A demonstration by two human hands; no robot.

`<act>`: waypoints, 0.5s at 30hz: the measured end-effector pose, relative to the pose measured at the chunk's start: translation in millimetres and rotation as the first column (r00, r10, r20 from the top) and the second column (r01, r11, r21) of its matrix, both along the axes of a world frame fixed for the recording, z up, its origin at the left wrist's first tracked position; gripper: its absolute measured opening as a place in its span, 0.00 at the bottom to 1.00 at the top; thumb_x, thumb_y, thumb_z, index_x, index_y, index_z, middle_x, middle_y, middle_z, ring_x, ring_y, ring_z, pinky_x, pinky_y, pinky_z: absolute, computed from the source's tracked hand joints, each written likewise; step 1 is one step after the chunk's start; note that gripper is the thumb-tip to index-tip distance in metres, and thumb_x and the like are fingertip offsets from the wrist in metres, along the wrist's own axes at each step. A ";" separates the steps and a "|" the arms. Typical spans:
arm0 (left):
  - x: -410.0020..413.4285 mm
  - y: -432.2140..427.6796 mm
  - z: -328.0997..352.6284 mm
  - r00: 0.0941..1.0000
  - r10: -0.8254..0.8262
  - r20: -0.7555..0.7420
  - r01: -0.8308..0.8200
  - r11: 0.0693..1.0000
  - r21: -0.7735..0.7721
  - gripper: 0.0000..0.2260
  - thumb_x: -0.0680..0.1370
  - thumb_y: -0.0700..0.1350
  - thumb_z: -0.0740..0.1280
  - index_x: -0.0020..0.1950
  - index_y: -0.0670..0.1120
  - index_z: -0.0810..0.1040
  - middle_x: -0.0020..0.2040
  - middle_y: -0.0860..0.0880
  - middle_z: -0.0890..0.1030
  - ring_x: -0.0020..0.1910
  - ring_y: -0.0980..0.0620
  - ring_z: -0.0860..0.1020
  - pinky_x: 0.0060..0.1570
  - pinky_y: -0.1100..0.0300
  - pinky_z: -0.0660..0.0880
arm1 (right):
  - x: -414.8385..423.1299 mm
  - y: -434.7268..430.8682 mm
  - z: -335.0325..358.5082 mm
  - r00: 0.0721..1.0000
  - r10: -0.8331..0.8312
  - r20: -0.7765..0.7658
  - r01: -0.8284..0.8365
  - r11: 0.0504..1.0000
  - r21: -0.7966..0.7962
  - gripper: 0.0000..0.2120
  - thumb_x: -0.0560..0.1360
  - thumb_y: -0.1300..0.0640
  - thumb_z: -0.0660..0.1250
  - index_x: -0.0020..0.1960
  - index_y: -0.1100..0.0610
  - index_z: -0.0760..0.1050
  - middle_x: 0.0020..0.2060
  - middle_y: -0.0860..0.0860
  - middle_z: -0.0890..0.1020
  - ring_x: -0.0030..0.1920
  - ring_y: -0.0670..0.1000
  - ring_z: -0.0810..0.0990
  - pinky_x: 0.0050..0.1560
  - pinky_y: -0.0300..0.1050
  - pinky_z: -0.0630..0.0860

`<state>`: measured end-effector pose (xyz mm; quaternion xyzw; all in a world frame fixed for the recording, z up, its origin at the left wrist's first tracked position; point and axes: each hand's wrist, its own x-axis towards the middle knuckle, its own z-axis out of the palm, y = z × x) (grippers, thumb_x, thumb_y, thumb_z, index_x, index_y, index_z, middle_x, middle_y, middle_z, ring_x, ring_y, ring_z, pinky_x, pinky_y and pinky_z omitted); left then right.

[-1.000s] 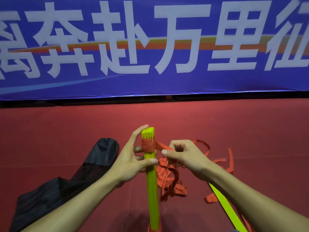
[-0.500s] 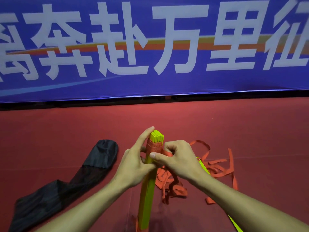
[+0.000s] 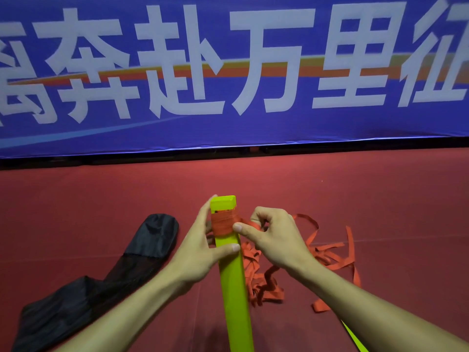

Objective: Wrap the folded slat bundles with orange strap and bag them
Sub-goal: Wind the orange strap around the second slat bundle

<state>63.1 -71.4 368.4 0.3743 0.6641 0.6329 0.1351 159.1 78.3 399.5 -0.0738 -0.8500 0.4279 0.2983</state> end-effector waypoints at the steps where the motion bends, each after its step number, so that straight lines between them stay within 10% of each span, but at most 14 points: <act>1: 2.0 1.3 0.3 1.000 -0.013 -0.024 0.013 1.000 -0.003 0.38 0.68 0.38 0.76 0.74 0.55 0.63 0.55 0.57 0.83 0.53 0.55 0.81 0.48 0.62 0.78 | 0.8 -0.6 0.6 1.000 0.001 0.005 -0.001 1.000 0.006 0.22 0.70 0.48 0.76 0.31 0.58 0.67 0.24 0.55 0.70 0.27 0.46 0.64 0.29 0.47 0.64; 15: -5.0 -12.4 6.3 0.945 -0.302 0.127 0.307 0.951 -0.020 0.46 0.72 0.35 0.72 0.72 0.76 0.55 0.51 0.40 0.83 0.48 0.47 0.82 0.47 0.54 0.79 | 1.5 5.8 3.4 0.997 -0.083 0.008 0.082 0.995 0.056 0.21 0.74 0.47 0.71 0.29 0.52 0.66 0.27 0.48 0.70 0.28 0.45 0.66 0.31 0.43 0.61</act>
